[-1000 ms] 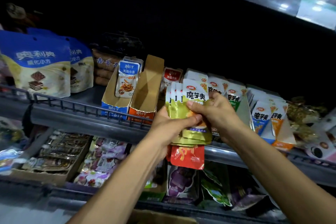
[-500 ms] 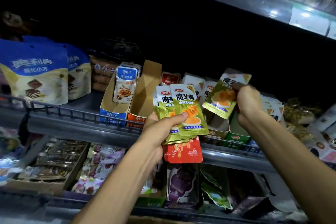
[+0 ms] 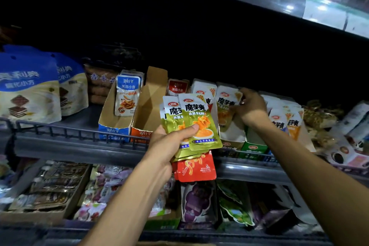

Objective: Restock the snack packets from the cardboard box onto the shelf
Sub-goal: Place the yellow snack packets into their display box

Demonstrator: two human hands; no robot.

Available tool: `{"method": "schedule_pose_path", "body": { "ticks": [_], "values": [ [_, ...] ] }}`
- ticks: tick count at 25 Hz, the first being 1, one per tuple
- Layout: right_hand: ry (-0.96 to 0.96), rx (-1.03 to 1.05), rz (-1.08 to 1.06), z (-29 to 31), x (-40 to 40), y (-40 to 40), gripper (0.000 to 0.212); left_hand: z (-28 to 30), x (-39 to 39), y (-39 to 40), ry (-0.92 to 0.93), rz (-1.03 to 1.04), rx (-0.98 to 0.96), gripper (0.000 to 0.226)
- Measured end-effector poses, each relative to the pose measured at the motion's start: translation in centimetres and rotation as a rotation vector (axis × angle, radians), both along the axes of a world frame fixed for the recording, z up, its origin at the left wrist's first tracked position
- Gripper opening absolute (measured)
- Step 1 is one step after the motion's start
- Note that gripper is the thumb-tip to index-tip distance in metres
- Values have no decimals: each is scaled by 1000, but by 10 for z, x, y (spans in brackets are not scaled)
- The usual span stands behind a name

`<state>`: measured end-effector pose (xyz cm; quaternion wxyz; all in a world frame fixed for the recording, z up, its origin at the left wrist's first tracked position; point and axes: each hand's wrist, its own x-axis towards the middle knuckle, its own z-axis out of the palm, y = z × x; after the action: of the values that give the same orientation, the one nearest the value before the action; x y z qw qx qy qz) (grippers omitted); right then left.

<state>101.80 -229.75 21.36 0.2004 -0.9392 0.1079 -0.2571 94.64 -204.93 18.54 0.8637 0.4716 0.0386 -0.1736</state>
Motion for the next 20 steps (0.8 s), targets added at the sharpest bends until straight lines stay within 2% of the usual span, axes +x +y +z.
{"method": "schedule_pose_path", "body": {
  "ticks": [2, 3, 5, 6, 9, 10, 11, 13, 15, 16, 18, 20],
  "values": [
    [-90, -42, -77, -4, -6, -1, 48, -1, 2, 0, -10, -2, 9, 48],
    [-195, -40, -88, -4, -10, 3, 46, -1, 2, 1, -18, -1, 7, 47],
    [-352, 1, -49, 4, -28, 23, 34, 0, 3, 1, -33, -8, -1, 44],
    [-298, 126, 22, 12, -39, 39, 29, 1, 4, 1, -42, -8, -4, 43],
    [260, 577, 255, 29, -66, 79, 33, 2, 3, -3, -89, -24, 2, 45],
    [354, 662, 303, 31, -69, 83, 33, 2, 2, -4, -106, -42, 9, 49],
    [357, 740, 345, 35, -70, 86, 32, 3, 0, -6, -116, -60, 18, 52],
    [155, 872, 321, 42, -62, 78, 23, 3, -4, -7, -112, -75, 23, 53],
    [-170, 893, 155, 52, -50, 56, 8, 3, -6, -6, -100, -60, 13, 48],
    [-287, 866, 81, 55, -43, 42, 7, 4, -6, -4, -91, -53, 7, 47],
    [-327, 749, 10, 56, -34, 19, 12, 4, -5, 0, -80, -37, 0, 43],
    [-224, 608, 28, 50, -27, 5, 32, 4, -5, 4, -82, -21, 6, 37]
  ]
}}
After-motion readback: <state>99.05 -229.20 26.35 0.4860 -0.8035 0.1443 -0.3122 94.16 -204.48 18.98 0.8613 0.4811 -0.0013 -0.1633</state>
